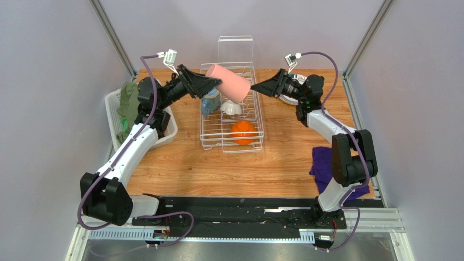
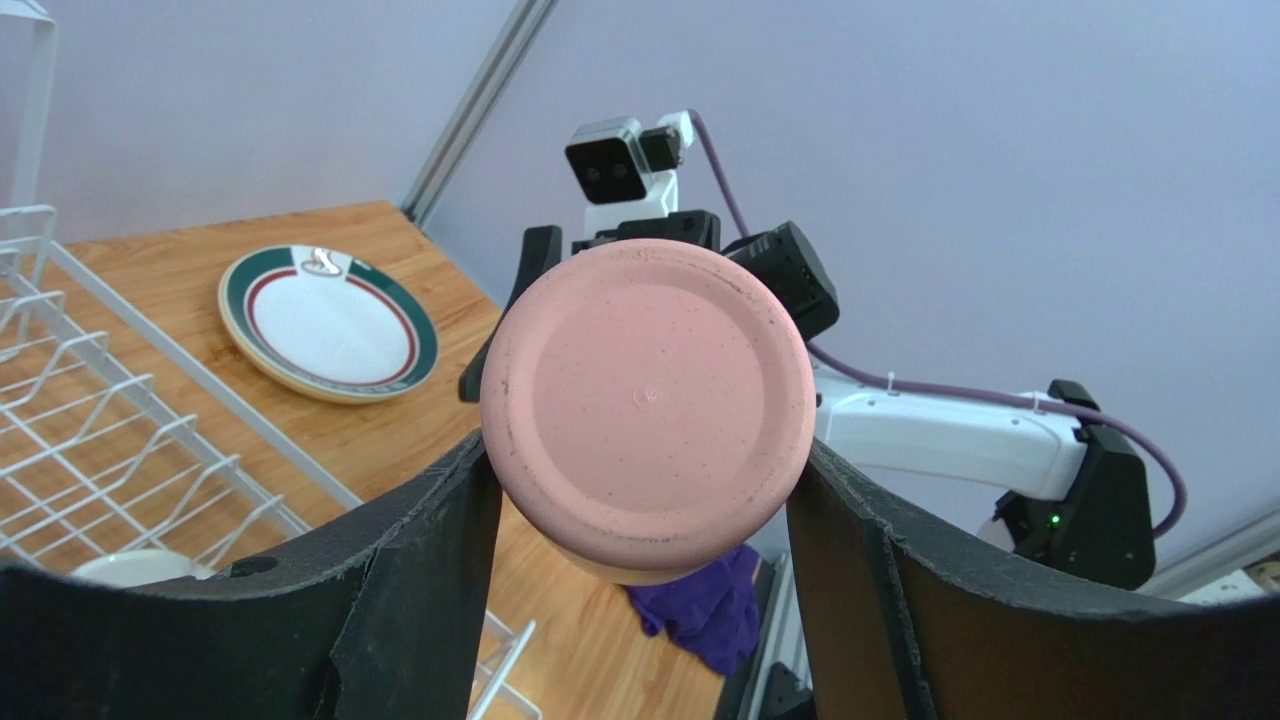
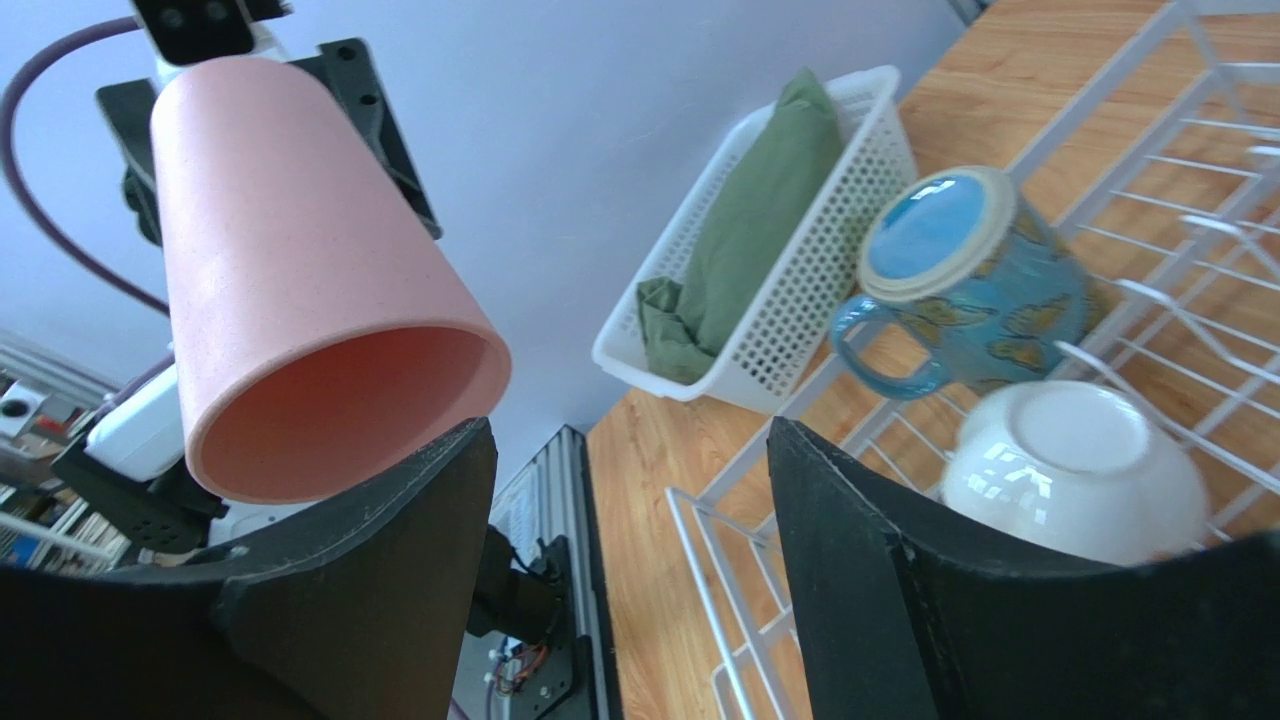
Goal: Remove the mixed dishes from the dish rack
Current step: Place the cup at the center of the board.
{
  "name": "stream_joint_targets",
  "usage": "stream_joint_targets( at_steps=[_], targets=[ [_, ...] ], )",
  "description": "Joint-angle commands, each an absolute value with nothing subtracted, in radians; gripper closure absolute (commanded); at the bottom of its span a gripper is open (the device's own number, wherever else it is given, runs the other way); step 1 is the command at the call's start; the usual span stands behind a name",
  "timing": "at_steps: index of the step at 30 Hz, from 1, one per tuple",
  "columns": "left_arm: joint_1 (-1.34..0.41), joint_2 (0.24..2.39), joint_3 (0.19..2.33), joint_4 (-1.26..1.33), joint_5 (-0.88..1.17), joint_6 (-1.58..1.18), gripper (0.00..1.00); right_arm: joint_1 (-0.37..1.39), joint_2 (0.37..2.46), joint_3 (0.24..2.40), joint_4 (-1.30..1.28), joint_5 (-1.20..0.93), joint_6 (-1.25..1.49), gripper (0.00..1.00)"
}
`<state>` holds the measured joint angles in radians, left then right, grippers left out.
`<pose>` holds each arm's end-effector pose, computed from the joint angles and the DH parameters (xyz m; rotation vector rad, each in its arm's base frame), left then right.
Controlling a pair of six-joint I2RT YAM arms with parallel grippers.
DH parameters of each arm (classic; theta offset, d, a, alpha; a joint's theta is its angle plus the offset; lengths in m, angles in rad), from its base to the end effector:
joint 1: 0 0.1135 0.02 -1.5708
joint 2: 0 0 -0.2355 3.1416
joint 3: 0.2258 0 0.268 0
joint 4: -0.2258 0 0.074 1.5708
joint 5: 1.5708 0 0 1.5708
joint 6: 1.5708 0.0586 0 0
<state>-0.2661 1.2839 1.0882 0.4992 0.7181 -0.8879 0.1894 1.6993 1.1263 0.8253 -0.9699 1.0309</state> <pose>0.3121 -0.1250 0.3827 0.2399 1.4737 -1.4055 0.3896 0.1239 0.2826 -0.2896 1.6249 1.5986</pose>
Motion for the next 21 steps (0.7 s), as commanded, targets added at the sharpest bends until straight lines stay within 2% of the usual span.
stream_joint_targets(
  at_steps=[1, 16, 21],
  targets=[
    [-0.262, 1.298, 1.074, 0.687, 0.729, -1.015, 1.0, 0.239, 1.71, 1.172, 0.959, -0.943, 1.089, 0.3],
    [-0.262, 1.302, 1.035, 0.744, 0.723, -1.066, 1.0, 0.325, 1.723, 1.209, 0.98, -0.91, 1.1, 0.35],
    [-0.262, 1.302, 1.011, 0.77, 0.71, -1.084, 1.0, 0.341, 1.732, 1.238, 0.976, -0.905, 1.098, 0.4]
  ],
)
